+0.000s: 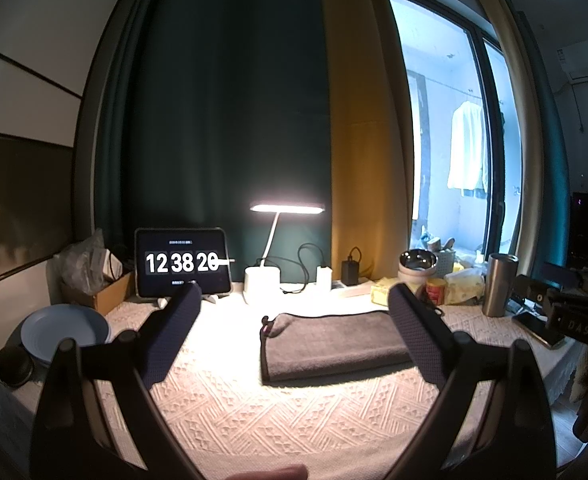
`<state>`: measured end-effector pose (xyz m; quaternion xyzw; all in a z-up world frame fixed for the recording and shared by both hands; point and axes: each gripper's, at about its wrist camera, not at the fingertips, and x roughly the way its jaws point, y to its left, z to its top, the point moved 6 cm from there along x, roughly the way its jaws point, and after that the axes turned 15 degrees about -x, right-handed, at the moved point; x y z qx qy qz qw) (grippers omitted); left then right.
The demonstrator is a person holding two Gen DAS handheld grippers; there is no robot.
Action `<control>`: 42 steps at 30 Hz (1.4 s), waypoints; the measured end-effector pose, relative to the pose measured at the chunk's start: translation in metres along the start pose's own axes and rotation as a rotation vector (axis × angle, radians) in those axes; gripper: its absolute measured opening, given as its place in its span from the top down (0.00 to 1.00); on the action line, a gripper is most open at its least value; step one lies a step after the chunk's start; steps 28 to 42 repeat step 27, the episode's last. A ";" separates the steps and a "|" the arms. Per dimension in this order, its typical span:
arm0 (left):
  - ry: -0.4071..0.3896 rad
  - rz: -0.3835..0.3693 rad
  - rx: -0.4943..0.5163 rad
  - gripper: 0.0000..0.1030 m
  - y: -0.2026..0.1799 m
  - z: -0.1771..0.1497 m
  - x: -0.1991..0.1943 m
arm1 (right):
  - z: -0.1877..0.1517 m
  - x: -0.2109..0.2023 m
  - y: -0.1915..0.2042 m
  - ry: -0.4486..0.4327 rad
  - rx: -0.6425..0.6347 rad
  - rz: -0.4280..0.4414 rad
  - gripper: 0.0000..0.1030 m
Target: Fold towel
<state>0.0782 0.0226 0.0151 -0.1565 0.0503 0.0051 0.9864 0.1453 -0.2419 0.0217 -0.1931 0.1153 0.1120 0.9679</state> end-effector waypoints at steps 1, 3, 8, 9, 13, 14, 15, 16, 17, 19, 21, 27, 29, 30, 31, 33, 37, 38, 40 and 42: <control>0.000 0.000 0.000 0.07 0.000 0.000 0.000 | -0.001 -0.001 -0.001 -0.001 0.001 0.000 0.34; 0.001 -0.001 0.000 0.07 0.000 0.000 0.000 | -0.001 -0.001 0.000 0.000 0.001 0.002 0.34; 0.002 0.001 -0.001 0.07 0.000 -0.001 0.000 | 0.000 0.000 0.001 0.001 0.001 0.005 0.34; 0.002 0.001 -0.001 0.07 0.000 -0.001 0.000 | 0.000 0.000 0.001 0.001 0.002 0.005 0.34; 0.004 0.000 -0.001 0.07 0.000 -0.002 0.000 | 0.000 0.000 0.002 0.002 0.003 0.006 0.34; 0.005 0.000 0.000 0.07 -0.001 -0.002 0.000 | 0.000 0.000 0.002 0.001 0.003 0.007 0.34; 0.006 0.000 0.000 0.07 -0.001 -0.004 0.001 | 0.000 0.000 0.002 0.001 0.004 0.008 0.34; 0.005 0.000 0.000 0.07 -0.001 -0.003 0.001 | 0.000 0.001 0.003 0.001 0.004 0.010 0.34; 0.005 0.000 0.000 0.07 -0.001 -0.003 0.001 | 0.000 0.001 0.004 0.001 0.005 0.012 0.34; 0.008 0.000 0.001 0.07 -0.001 -0.004 0.001 | 0.000 0.003 0.003 0.000 0.007 0.016 0.34; 0.013 0.000 0.004 0.07 -0.002 -0.007 0.003 | 0.000 0.004 0.003 -0.001 0.008 0.022 0.34; 0.020 0.002 0.006 0.07 -0.004 -0.009 0.010 | 0.001 0.011 0.001 0.004 0.011 0.037 0.34; 0.020 0.002 0.006 0.07 -0.004 -0.009 0.010 | 0.001 0.011 0.001 0.004 0.011 0.037 0.34; 0.020 0.002 0.006 0.07 -0.004 -0.009 0.010 | 0.001 0.011 0.001 0.004 0.011 0.037 0.34; 0.020 0.002 0.006 0.07 -0.004 -0.009 0.010 | 0.001 0.011 0.001 0.004 0.011 0.037 0.34; 0.020 0.002 0.006 0.07 -0.004 -0.009 0.010 | 0.001 0.011 0.001 0.004 0.011 0.037 0.34; 0.020 0.002 0.006 0.07 -0.004 -0.009 0.010 | 0.001 0.011 0.001 0.004 0.011 0.037 0.34; 0.020 0.002 0.006 0.07 -0.004 -0.009 0.010 | 0.001 0.011 0.001 0.004 0.011 0.037 0.34; 0.020 0.002 0.006 0.07 -0.004 -0.009 0.010 | 0.001 0.011 0.001 0.004 0.011 0.037 0.34; 0.020 0.002 0.006 0.07 -0.004 -0.009 0.010 | 0.001 0.011 0.001 0.004 0.011 0.037 0.34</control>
